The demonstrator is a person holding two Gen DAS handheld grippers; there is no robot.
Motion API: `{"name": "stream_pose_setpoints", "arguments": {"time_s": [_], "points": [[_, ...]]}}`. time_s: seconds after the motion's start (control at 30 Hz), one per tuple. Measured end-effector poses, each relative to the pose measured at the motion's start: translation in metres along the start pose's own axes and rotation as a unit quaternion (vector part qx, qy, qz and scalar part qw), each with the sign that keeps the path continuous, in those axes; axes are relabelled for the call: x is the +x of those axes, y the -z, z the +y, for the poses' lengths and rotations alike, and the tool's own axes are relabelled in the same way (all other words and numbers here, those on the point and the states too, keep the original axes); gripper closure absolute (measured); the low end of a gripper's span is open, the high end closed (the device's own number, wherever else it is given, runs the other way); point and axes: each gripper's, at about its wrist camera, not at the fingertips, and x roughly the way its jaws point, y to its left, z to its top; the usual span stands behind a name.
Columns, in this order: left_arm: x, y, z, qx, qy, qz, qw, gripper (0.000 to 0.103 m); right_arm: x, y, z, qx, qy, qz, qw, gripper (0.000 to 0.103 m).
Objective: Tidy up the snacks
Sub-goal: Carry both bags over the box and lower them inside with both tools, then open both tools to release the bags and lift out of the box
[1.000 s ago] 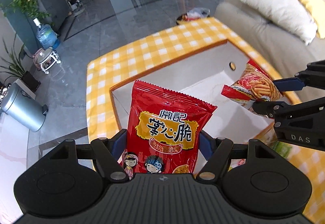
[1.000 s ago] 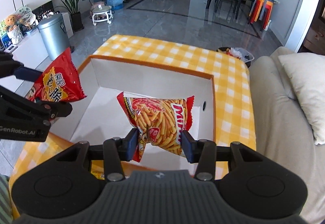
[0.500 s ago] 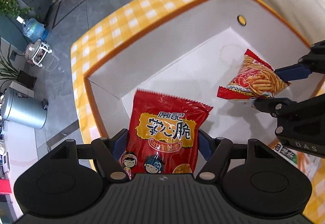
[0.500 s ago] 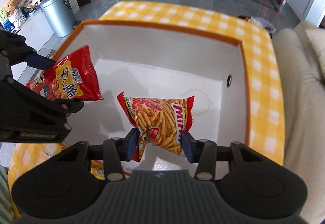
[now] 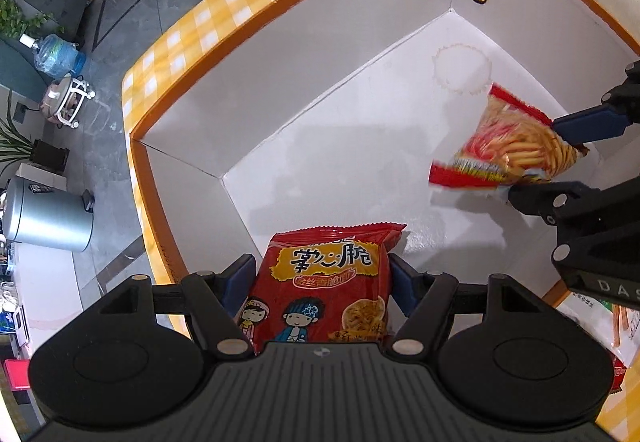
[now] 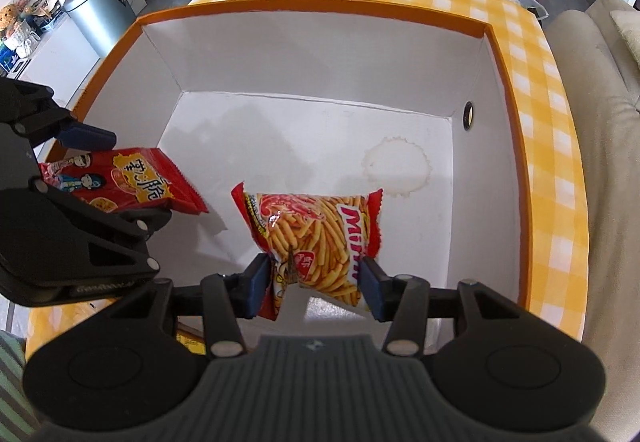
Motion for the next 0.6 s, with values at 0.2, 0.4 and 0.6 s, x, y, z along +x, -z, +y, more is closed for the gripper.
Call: {"name": "stream_pose_setpoints", "arguments": {"time_s": [0.2, 0.4, 0.6], "points": [[-0.009, 0.004, 0.004, -0.010, -0.004, -0.021, 0.9997, 0.016, -0.009, 0.001, 0.005, -0.009, 0.007, -0.011, 1.000, 0.052], [-0.035, 0.013, 0.007, -0.016, -0.010, -0.063, 0.9978, 0.013, -0.031, 0.006, 0.010, -0.008, 0.009, -0.041, 0.999, 0.035], [-0.067, 0.025, 0.013, -0.037, -0.020, -0.107, 0.9934, 0.013, -0.065, 0.015, 0.014, -0.006, 0.022, -0.079, 0.997, 0.027]]}}
